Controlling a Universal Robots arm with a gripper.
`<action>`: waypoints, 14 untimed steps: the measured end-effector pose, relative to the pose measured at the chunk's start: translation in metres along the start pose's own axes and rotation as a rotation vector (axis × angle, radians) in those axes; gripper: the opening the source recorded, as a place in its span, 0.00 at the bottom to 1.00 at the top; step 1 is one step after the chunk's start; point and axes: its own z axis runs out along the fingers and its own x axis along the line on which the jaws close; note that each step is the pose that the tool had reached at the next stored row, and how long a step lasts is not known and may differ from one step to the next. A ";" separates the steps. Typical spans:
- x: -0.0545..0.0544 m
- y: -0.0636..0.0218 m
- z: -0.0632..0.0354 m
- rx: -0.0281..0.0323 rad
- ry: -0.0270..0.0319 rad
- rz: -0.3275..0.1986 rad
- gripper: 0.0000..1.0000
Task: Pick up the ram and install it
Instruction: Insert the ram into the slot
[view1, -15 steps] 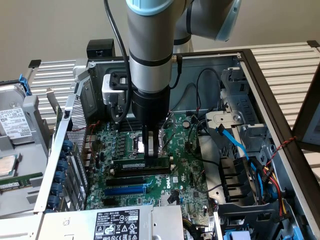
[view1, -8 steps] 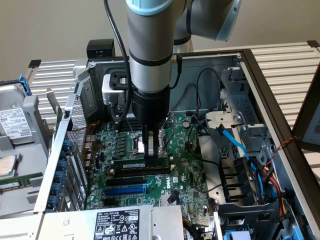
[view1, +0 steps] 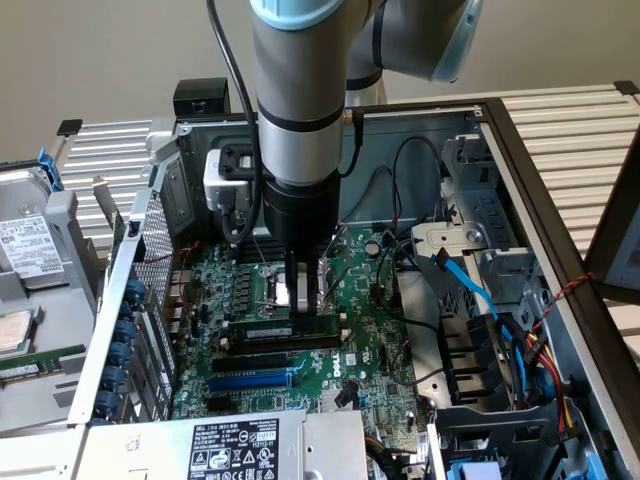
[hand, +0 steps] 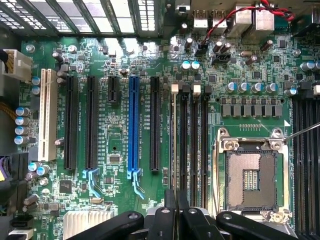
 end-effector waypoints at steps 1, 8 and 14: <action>0.000 0.0000 0.0001 0.0017 -0.0003 0.000 0.12; 0.000 0.0003 0.0000 0.0022 -0.0096 0.000 0.12; 0.000 0.0019 0.0002 0.0022 -0.0101 0.000 0.12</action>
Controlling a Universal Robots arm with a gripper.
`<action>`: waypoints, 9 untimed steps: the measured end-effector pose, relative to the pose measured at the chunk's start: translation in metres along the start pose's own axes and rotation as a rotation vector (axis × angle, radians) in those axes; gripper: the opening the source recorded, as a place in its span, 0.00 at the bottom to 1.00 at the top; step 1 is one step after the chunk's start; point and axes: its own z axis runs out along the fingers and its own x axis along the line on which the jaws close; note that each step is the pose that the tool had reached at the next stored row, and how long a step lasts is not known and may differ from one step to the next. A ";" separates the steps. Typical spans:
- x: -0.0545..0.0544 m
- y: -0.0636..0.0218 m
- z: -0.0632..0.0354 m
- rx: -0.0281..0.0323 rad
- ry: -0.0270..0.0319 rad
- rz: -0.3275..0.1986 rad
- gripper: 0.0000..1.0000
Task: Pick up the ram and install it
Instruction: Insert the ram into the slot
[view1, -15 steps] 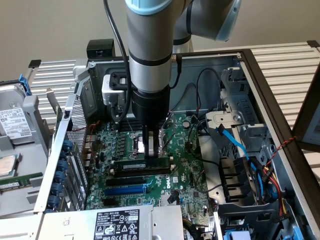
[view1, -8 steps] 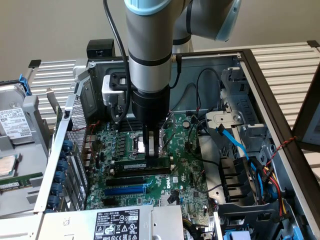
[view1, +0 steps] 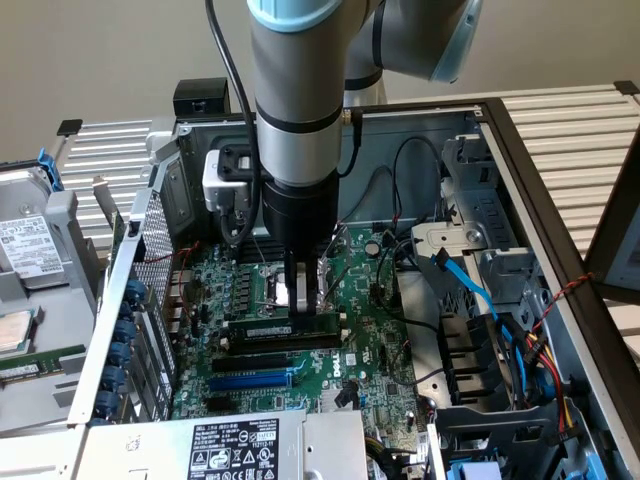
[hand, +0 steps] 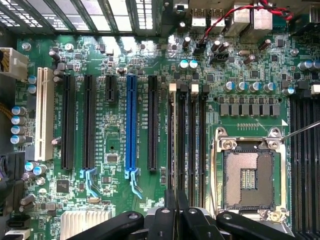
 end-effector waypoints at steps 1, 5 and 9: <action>0.000 0.0004 0.0000 0.0000 0.0000 0.000 0.12; 0.000 0.0017 0.0002 0.0004 -0.0001 0.000 0.12; 0.000 0.0030 0.0002 0.0003 0.0000 0.000 0.12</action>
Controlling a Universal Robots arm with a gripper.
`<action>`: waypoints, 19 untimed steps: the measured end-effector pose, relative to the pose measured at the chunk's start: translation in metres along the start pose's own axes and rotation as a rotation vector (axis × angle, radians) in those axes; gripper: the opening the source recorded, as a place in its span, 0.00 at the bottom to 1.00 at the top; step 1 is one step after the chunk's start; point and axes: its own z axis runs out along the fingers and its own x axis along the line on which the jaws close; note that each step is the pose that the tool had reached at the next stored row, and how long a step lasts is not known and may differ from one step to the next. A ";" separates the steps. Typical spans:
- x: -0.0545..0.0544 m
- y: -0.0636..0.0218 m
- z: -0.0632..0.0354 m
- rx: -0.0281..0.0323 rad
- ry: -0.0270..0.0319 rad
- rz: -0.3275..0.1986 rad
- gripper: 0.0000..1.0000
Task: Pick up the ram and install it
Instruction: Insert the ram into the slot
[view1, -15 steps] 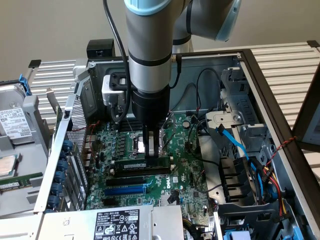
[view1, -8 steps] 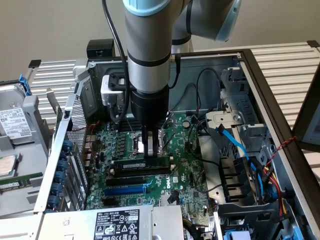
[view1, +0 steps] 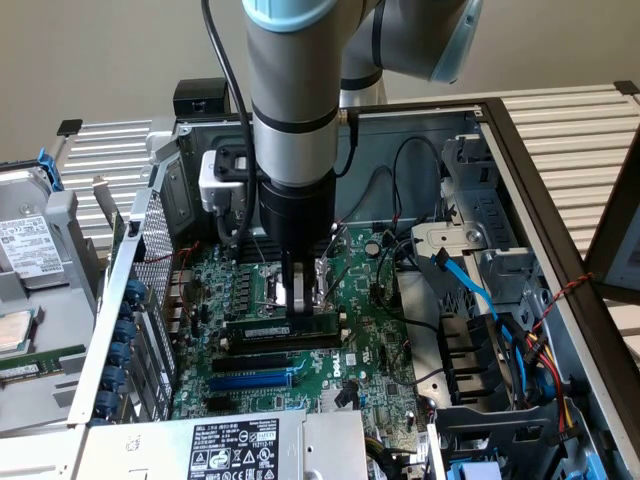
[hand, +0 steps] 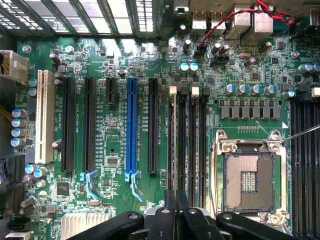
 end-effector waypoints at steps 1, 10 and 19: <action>0.000 0.0003 0.0000 0.0007 0.0000 0.000 0.12; 0.001 0.0004 0.0001 0.0128 0.0022 0.006 0.12; 0.001 0.0004 0.0000 0.0187 0.0028 0.010 0.12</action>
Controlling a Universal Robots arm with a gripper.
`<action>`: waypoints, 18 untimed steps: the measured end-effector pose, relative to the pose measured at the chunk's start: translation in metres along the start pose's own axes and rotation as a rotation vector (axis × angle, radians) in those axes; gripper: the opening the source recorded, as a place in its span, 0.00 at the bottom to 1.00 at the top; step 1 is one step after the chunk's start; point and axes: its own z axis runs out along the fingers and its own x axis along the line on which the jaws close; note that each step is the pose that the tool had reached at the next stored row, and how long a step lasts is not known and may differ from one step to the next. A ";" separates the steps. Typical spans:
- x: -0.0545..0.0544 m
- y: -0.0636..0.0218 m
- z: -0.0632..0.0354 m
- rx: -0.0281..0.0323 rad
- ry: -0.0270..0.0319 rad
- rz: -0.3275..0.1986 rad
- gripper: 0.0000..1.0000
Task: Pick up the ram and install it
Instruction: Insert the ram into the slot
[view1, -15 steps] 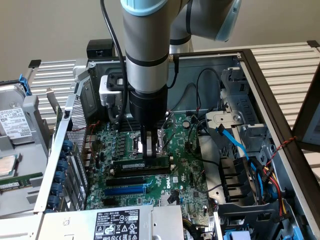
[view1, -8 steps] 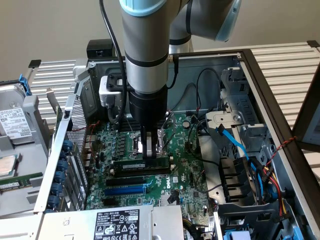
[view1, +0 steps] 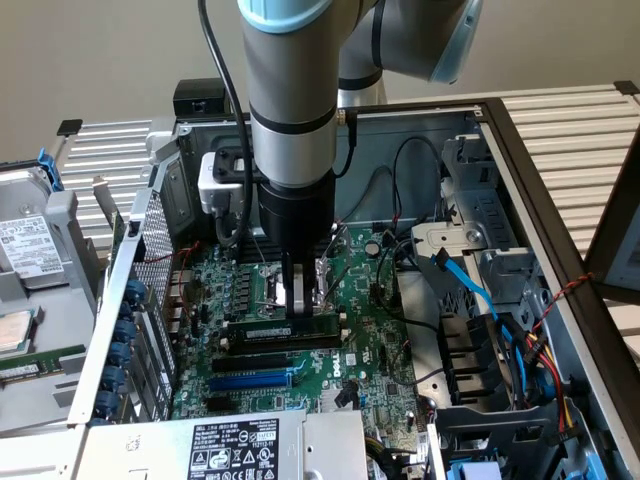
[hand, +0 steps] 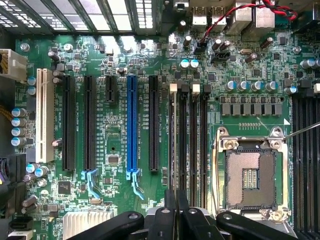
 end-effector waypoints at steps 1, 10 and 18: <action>0.000 0.0000 0.0000 -0.0001 0.0000 0.000 0.12; 0.000 0.0000 0.0011 -0.0022 -0.0016 0.004 0.12; 0.000 -0.0001 0.0017 -0.0097 -0.0052 0.004 0.12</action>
